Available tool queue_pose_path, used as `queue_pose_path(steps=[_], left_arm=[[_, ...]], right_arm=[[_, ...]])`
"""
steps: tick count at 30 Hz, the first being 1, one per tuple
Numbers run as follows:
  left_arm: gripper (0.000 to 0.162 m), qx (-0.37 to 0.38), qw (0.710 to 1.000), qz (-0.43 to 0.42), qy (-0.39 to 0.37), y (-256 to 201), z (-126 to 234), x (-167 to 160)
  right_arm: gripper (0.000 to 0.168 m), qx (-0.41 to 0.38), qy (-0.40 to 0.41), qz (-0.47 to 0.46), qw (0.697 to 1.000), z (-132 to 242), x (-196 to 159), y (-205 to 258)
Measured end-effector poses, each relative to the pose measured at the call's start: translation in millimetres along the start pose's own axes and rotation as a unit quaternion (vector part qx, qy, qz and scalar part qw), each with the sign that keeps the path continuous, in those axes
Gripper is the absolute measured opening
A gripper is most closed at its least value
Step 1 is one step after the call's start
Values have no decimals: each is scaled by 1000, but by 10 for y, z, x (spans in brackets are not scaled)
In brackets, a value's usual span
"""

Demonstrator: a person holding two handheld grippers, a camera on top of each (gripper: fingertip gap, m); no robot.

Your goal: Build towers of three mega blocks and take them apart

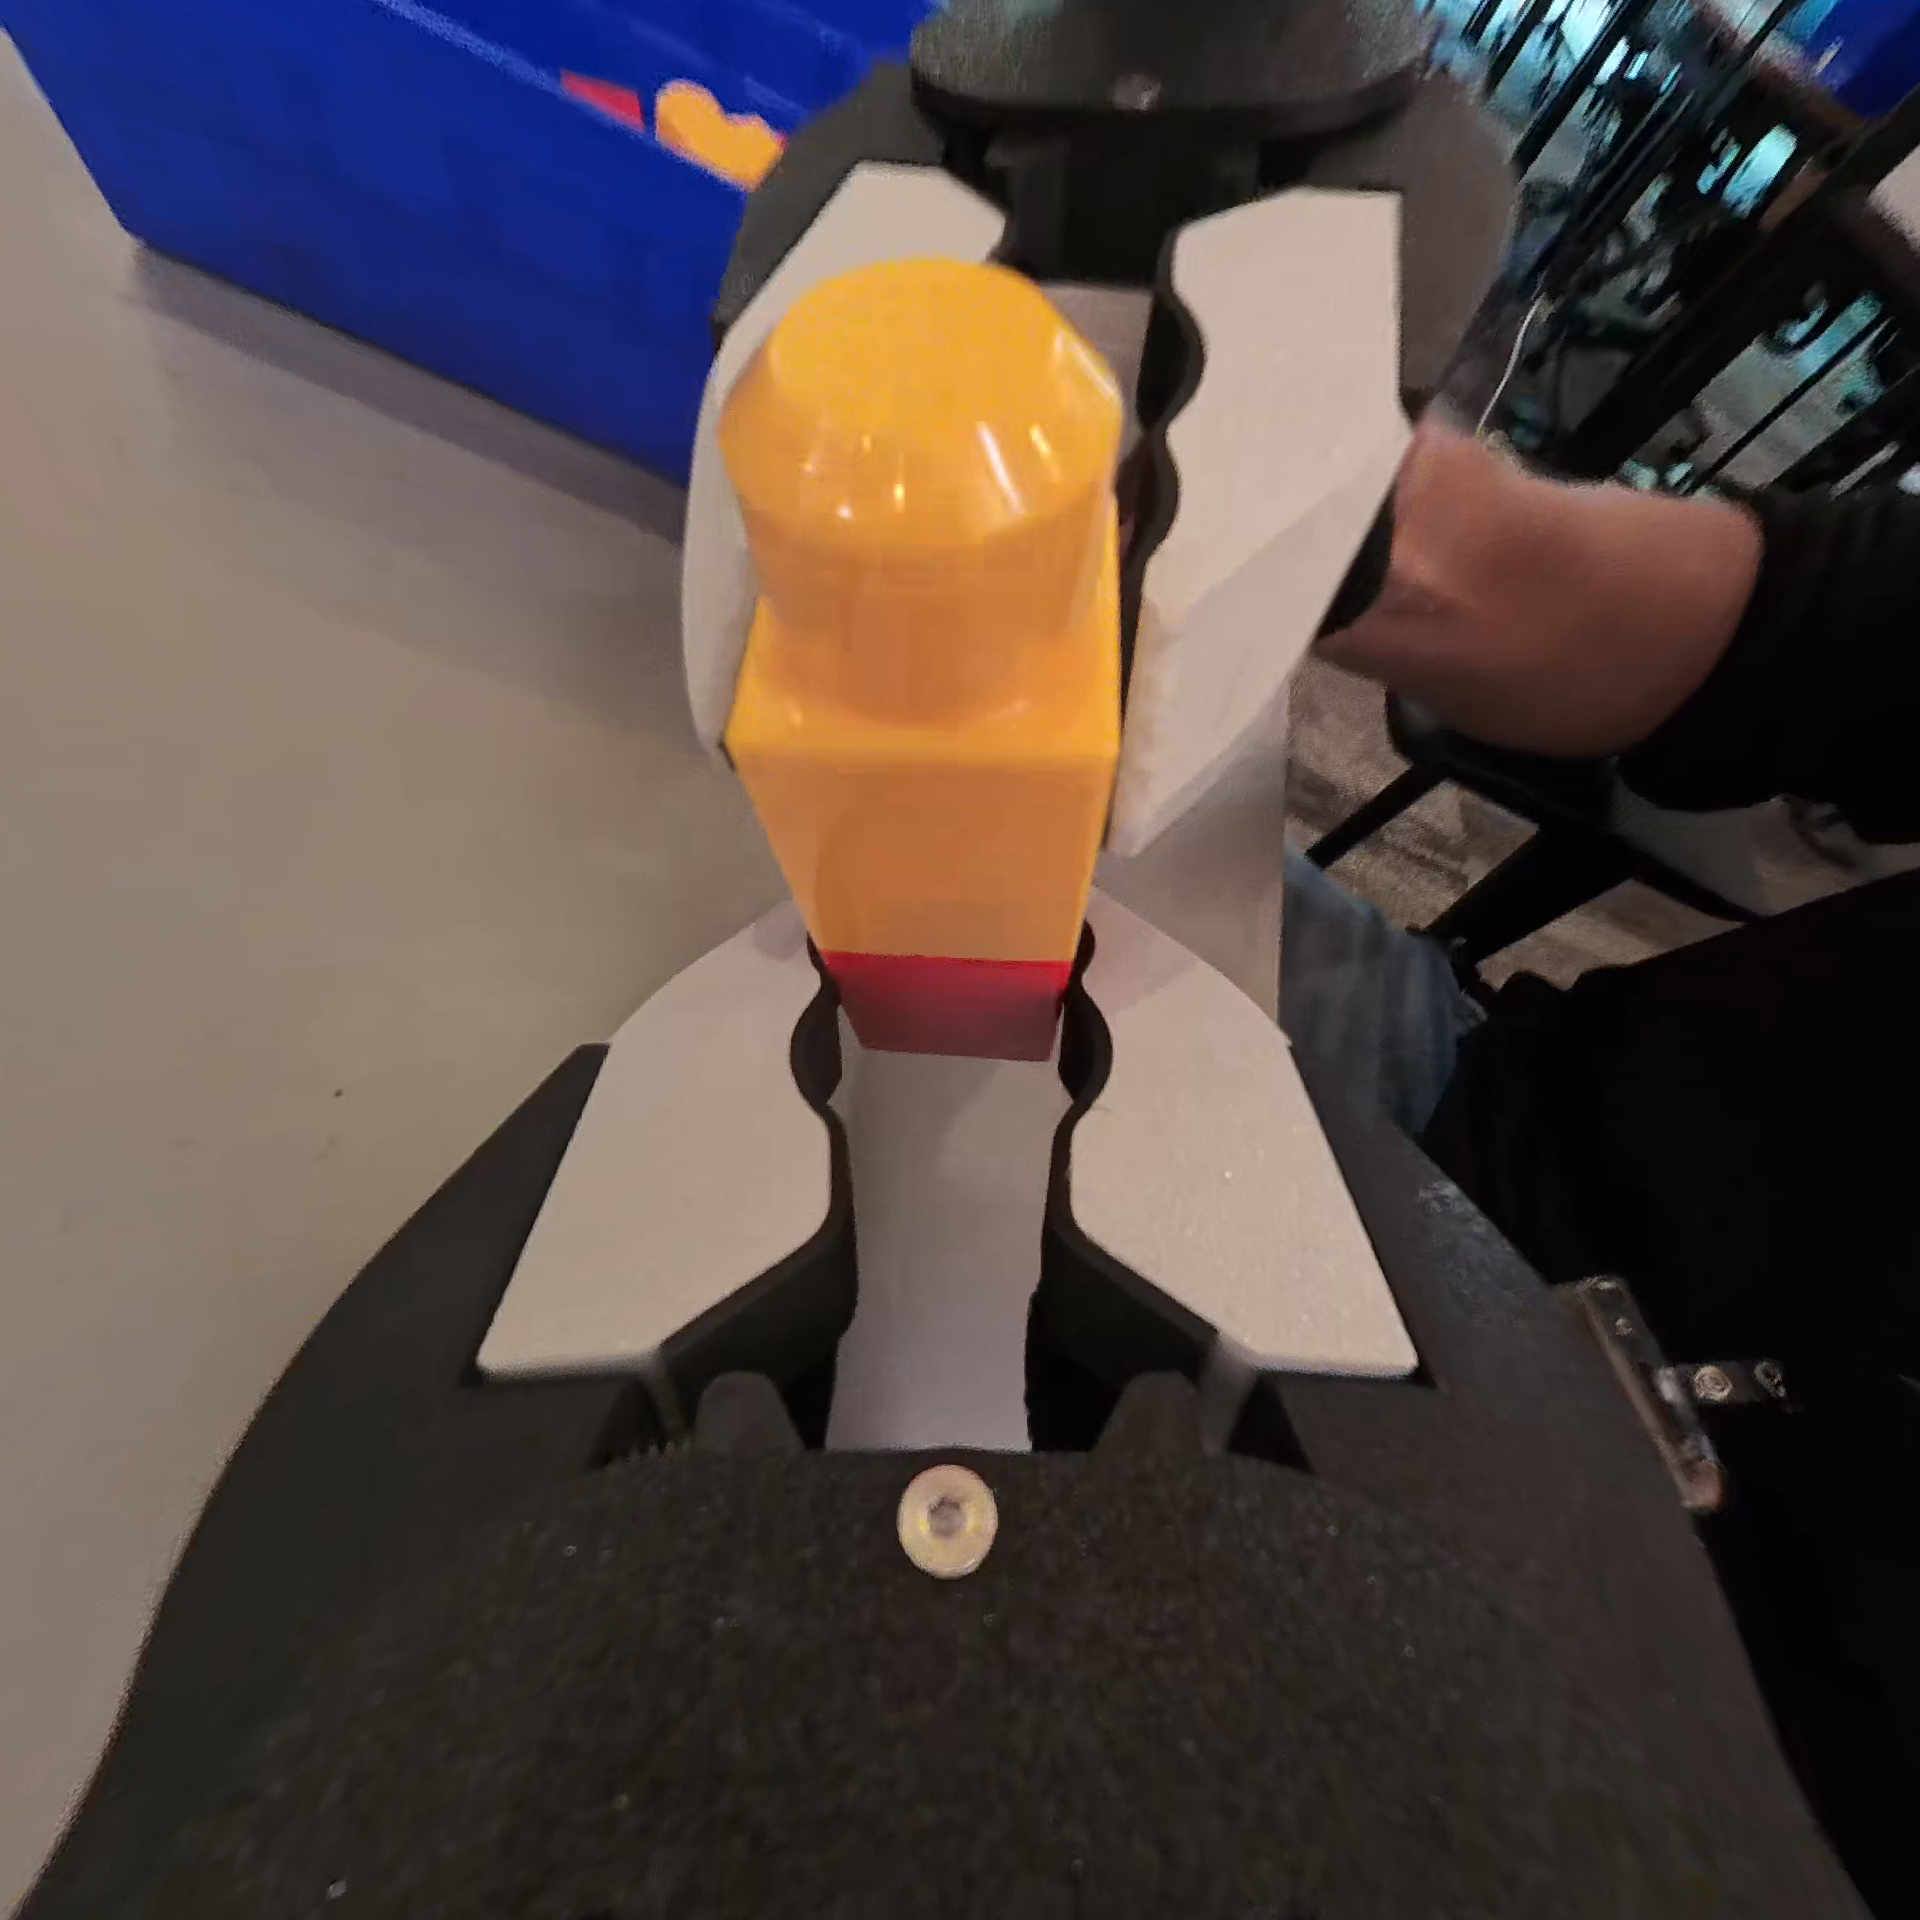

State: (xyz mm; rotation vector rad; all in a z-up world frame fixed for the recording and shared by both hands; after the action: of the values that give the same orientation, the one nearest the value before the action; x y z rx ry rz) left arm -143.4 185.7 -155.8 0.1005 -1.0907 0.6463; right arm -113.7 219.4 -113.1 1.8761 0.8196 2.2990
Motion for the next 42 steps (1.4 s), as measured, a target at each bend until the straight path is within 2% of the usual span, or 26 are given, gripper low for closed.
queue_pose_path(steps=[4, 6, 8, 10, 14, 17, 18, 20, 22, 23, 24, 27, 31, 34, 42], left_arm=[[35, -17, 999, 17, -46, -11, 45, 92], [35, 13, 1000, -2, 15, 41, -7, -66], [35, 34, 999, -14, -9, 69, -17, -65], [35, 1, 1000, 4, -26, 34, -1, -10], [36, 33, 999, -5, -12, 116, 9, -47], [35, 41, 999, -13, -9, 120, 11, -60], [36, 38, 999, -14, -6, 110, 13, -57], [35, 45, 999, -20, -4, 109, 24, -47], [35, 52, 998, -26, -2, 115, 34, -41], [35, 53, 998, -26, 0, 117, 36, -43], [35, 54, 998, -25, 0, 120, 38, -42], [36, 52, 998, -20, 5, 127, 36, -60], [36, 57, 998, -21, 13, 141, 45, -91], [35, 58, 998, -21, 13, 146, 57, -98], [35, 52, 998, -11, 14, 151, 55, -118]], right_arm=[[37, 40, -86, -53, 994, 153, 176, -14], [37, 77, -185, -83, 976, 433, 485, 13], [36, 70, -222, -62, 971, 742, 761, 77], [37, 36, -227, 0, 973, 1021, 983, 243], [37, -64, -209, 97, 971, 1498, 1281, 549], [37, -238, -143, 154, 948, 1869, 1332, 453], [38, -319, -104, 164, 928, 2024, 1299, 328], [38, -472, 5, 160, 867, 2361, 1119, -5], [38, -561, 121, 116, 811, 2633, 814, -347], [38, -579, 163, 78, 795, 2711, 647, -503], [38, -583, 187, 42, 789, 2730, 504, -645], [37, -536, 218, -21, 816, 2511, 181, -1005], [37, -508, 319, -24, 800, 2271, -216, -1340], [37, -485, 331, -30, 809, 2154, -340, -1464], [38, -490, 340, -31, 802, 2149, -460, -1618]])
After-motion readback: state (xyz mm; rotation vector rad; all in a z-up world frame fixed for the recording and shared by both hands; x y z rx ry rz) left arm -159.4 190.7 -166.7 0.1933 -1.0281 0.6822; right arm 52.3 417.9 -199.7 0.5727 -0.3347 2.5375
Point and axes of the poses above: each gripper's, where its closed fingertips meet, z back along the fingers, x out of its top, y = z × x across the jaws, the point moved 4 cm from there along z, back along the fingers, and after that the axes turned 5 degrees about -z, right-handed, at the moved point
